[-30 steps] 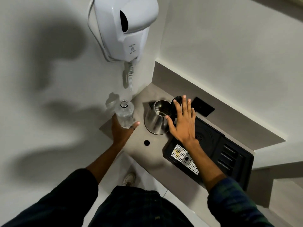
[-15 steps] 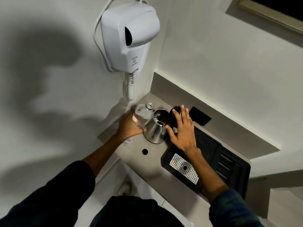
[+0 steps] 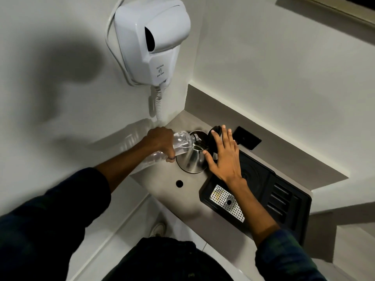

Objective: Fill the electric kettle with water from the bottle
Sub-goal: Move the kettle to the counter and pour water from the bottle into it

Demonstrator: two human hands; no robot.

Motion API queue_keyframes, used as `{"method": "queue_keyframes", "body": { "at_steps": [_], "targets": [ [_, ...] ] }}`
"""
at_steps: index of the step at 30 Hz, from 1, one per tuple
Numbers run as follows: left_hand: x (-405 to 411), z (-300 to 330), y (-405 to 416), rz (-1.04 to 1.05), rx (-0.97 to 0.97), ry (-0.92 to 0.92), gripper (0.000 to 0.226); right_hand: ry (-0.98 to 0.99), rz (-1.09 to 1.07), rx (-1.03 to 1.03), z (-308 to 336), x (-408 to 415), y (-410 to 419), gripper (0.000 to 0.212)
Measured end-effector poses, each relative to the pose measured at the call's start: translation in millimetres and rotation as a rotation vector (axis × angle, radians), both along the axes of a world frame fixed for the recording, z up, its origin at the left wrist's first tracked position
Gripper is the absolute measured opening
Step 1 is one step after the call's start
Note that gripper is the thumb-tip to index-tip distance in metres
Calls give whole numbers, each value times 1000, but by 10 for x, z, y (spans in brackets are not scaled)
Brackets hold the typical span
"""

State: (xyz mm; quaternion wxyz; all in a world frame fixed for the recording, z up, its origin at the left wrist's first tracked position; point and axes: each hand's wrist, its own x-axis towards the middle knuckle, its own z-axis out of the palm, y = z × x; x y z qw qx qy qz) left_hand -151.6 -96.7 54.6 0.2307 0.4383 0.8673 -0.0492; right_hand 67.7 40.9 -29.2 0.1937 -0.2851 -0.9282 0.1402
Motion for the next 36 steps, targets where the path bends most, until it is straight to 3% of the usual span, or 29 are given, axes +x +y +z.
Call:
{"method": "queue_keyframes", "body": {
  "at_steps": [13, 26, 36],
  "targets": [
    [-25, 139, 65, -38, -124, 14, 47, -1, -15, 18, -46, -2, 27, 77],
    [-72, 39, 15, -30, -91, -1, 51, 5, -4, 7, -54, 4, 28, 78],
    [-99, -110, 19, -40, 135, 30, 70, 4, -7, -17, -51, -5, 11, 79]
  ]
}}
